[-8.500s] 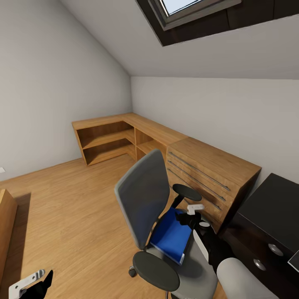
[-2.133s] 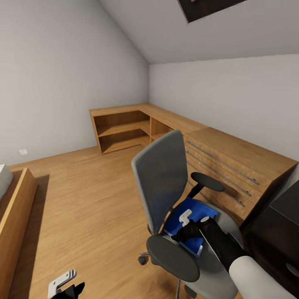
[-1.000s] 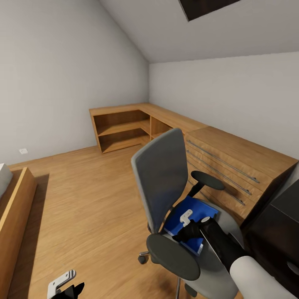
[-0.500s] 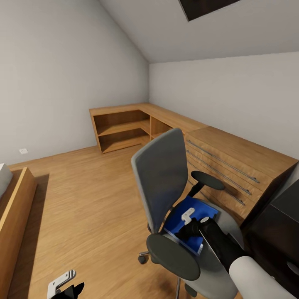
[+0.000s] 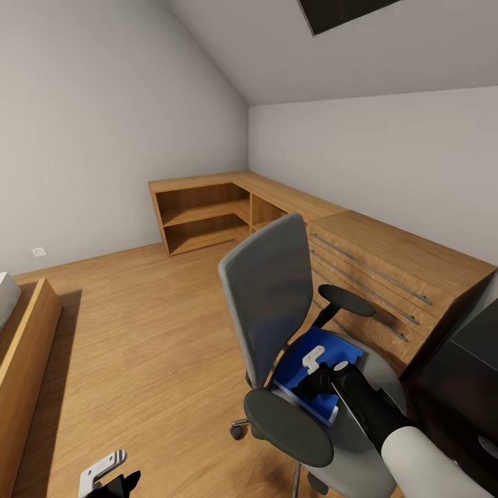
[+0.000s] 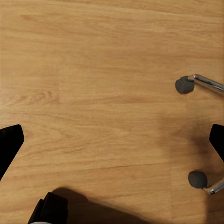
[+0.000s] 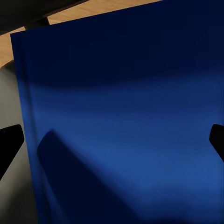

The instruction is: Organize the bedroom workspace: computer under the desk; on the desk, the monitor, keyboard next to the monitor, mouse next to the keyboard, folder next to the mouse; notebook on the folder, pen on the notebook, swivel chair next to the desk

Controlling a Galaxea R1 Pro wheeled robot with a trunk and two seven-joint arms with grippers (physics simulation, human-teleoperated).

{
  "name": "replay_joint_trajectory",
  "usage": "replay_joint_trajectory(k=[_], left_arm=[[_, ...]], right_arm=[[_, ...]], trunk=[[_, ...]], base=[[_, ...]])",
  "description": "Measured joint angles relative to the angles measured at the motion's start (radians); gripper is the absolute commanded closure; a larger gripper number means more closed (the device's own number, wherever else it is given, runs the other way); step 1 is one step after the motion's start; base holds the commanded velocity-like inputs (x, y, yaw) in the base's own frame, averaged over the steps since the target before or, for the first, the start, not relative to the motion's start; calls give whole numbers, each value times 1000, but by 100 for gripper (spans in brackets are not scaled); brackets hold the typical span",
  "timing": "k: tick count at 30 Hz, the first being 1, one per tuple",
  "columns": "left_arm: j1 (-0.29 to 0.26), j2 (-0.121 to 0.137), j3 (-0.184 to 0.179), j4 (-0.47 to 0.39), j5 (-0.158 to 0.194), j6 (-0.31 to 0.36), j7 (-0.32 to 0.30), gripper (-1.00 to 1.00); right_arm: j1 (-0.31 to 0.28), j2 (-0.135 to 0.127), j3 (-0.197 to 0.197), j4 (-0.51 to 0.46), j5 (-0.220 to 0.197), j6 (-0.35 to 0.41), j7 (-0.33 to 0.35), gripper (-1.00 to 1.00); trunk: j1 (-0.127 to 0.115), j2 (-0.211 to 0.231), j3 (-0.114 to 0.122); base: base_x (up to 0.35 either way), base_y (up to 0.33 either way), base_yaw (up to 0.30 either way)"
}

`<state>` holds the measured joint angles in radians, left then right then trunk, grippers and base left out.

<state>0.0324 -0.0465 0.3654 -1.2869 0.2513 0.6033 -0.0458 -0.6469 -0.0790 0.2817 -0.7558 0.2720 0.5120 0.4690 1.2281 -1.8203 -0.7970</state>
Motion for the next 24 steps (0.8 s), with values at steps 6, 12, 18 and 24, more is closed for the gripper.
replay_joint_trajectory(k=[6, 12, 18, 24], left_arm=[[0, 1, 0, 0, -1, 0, 0, -100], [0, 2, 2, 9, 0, -1, 4, -100], [0, 3, 8, 22, 0, -2, 5, -100], [0, 3, 21, 25, 0, -2, 5, -100]], right_arm=[[0, 1, 1, 1, 0, 1, 0, -100], [0, 1, 3, 3, 0, 1, 0, -100], [0, 2, 3, 11, 0, 0, 0, -100], [0, 2, 4, 13, 0, 0, 0, -100]], trunk=[[0, 0, 0], [0, 0, 0], [0, 0, 0], [0, 0, 0]], base=[[0, 0, 0], [0, 0, 0], [-57, 19, 0], [-46, 27, 0]])
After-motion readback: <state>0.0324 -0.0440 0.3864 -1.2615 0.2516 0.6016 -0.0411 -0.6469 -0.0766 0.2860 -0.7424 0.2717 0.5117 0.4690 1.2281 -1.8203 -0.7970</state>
